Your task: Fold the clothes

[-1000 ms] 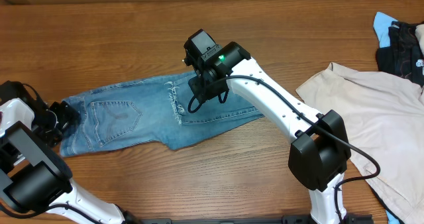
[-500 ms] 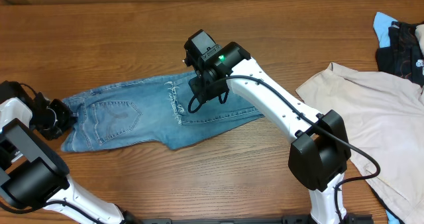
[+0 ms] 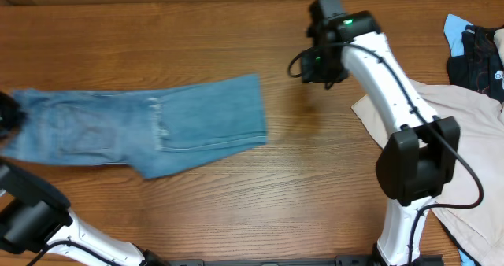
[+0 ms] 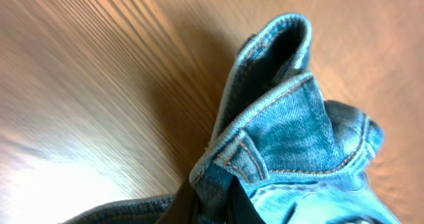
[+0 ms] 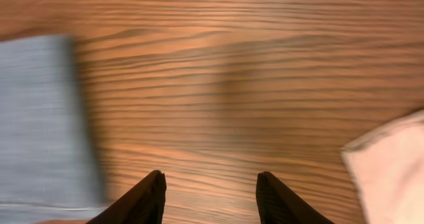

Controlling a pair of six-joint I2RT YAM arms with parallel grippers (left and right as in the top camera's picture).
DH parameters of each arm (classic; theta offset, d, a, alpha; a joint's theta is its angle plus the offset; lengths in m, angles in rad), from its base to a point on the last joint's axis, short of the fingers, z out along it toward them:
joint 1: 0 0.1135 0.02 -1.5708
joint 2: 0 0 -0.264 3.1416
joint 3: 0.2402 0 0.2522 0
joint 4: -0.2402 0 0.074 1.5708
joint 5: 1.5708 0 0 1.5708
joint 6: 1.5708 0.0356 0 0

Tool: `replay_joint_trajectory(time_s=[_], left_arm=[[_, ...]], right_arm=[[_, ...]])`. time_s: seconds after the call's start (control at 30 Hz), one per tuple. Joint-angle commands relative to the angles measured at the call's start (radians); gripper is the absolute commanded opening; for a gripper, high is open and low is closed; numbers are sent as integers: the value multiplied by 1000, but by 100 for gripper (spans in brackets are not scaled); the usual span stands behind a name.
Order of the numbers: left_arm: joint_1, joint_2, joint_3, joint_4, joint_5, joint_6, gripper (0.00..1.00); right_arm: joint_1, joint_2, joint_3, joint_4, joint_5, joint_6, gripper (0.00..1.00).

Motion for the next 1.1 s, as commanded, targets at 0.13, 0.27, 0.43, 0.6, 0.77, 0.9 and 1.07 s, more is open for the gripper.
replay_joint_trajectory(time_s=[0.13,0.27,0.43,0.6,0.77,0.9,1.07], left_arm=[[-74,-10,336,-255,176,0,4],[-210,-10,344,-329,297,0,4],[-385,-10,344,-314,291,-32,4],[-505,-10,344,-269,292,-95,4],[-583,-10,344,-266,265,-105,4],[-631,-10,344,-273,229,-105,4],[-700,-10,336,-279,151,-105,4]], right_arm=[[-68,-35,26,-23,3,-11,48],[-66,-35,25,-25,-2,-11,48],[-55,-23,5,-20,-122,-93,46],[7,9,-19,29,-122,-94,42],[94,28,-61,131,-121,-93,42],[155,77,-71,181,-124,-93,42],[190,130,-71,200,-124,-93,42]])
